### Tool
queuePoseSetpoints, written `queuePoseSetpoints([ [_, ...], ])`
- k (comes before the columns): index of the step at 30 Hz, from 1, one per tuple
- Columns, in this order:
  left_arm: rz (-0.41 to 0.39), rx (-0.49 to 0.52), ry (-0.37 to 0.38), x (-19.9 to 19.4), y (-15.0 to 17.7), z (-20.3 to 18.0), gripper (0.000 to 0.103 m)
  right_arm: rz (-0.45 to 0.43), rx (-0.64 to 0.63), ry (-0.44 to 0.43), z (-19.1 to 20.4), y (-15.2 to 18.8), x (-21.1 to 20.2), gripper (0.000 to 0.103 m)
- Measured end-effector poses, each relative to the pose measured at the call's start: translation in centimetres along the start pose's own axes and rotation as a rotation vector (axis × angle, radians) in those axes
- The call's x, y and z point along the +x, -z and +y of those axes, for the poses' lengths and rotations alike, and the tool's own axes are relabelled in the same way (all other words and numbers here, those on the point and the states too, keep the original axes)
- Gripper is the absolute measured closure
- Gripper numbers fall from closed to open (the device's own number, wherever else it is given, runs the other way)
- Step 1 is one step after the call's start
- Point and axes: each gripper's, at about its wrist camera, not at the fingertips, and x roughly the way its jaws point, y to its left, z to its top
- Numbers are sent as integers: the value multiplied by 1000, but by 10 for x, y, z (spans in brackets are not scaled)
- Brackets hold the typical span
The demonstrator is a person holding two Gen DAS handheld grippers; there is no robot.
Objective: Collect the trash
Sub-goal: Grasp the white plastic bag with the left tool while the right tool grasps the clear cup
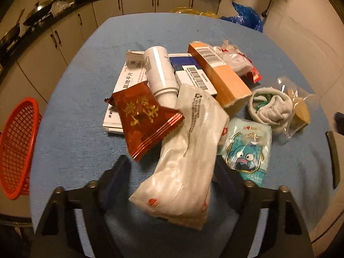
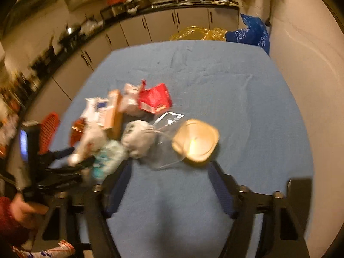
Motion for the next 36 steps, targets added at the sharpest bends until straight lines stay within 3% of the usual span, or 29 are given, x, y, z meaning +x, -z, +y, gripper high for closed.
queuePoseSetpoints([
  [4,-10,19,-1,1,0,-3,50,5,-120,39,5,-7,17,56],
  [7,-11,15,7,-1,1,-4,54,4,-148,42,6,-12,28,66],
  [12,-21,17,13,-10,8,-3,54,6,-186,56,10,-16,43,98],
  [24,-89,16,42,-44,20,1,54,-61,-63,-19,12,-4,1,99],
  [36,-182,10,33,-87,17,29,54,-108,-63,-101,57,0,-26,98],
])
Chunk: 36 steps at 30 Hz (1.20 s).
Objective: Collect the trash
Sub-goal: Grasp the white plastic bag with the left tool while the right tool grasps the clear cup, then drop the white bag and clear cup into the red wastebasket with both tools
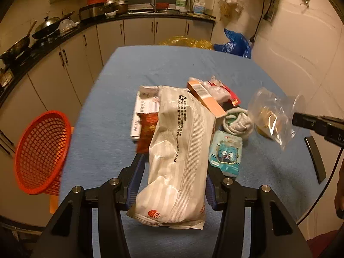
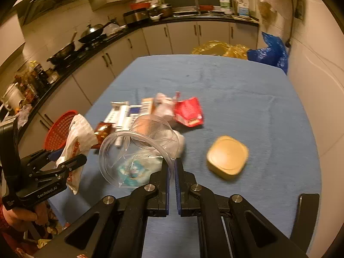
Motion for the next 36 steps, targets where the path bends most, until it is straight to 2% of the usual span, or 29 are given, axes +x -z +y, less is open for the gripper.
queuePoseSetpoints([
  [11,-61,-64,-46,-37,2,64,54,4,-85,-71,79,-17,12,98],
  [21,-82,-165,-137,-59,7,158,53,33,-181,-169,175,-46,52,98],
  [29,-42,-199,-215,-47,12,222,53,68,-272,-208,248,-63,103,98],
  [36,-13,-222,-222,-26,15,257,53,102,-286,-215,281,-77,141,98],
])
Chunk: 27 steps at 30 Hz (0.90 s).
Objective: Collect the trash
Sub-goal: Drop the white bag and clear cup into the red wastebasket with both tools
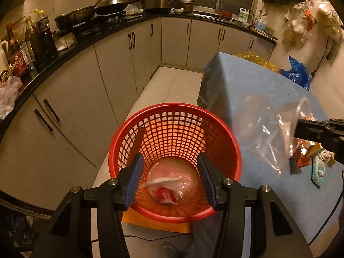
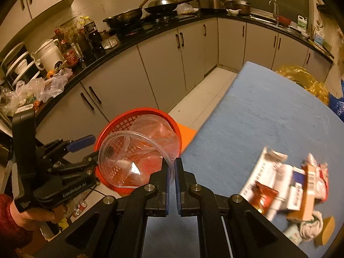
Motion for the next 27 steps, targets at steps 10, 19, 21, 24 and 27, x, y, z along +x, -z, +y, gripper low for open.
queuePoseSetpoints([
  [10,-32,-62,-13,-11,-1,20,37,-19,34,19,3,-15,0,64],
  [19,-75,-31,-46,-42,3,-6,29,-85,95,31,-5,12,-55,49],
  [21,-78,-15,-32,-46,3,-17,28,-81,108,37,-10,21,-64,48],
  [24,-74,15,-7,-49,4,-35,28,-79,132,44,-19,33,-76,48],
  [27,-78,58,-1,-54,7,-56,27,-90,144,54,-25,44,-89,47],
])
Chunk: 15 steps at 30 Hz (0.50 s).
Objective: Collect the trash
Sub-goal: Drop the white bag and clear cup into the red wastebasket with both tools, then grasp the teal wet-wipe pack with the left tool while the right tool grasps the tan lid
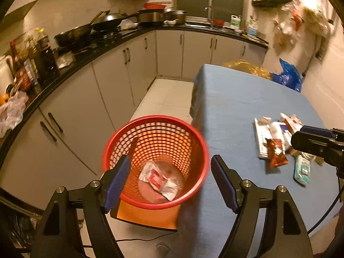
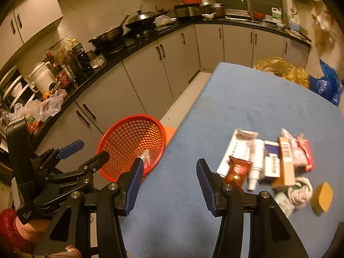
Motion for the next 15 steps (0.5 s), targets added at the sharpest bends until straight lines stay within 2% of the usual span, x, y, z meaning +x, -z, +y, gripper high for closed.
queuePoseSetpoints([
  [6,-5,47,8,-10,4,-32,27,-12,28,21,-20,19,-25,45],
  [15,-16,105,28,-23,6,-82,27,-44,121,65,-73,45,-65,45],
])
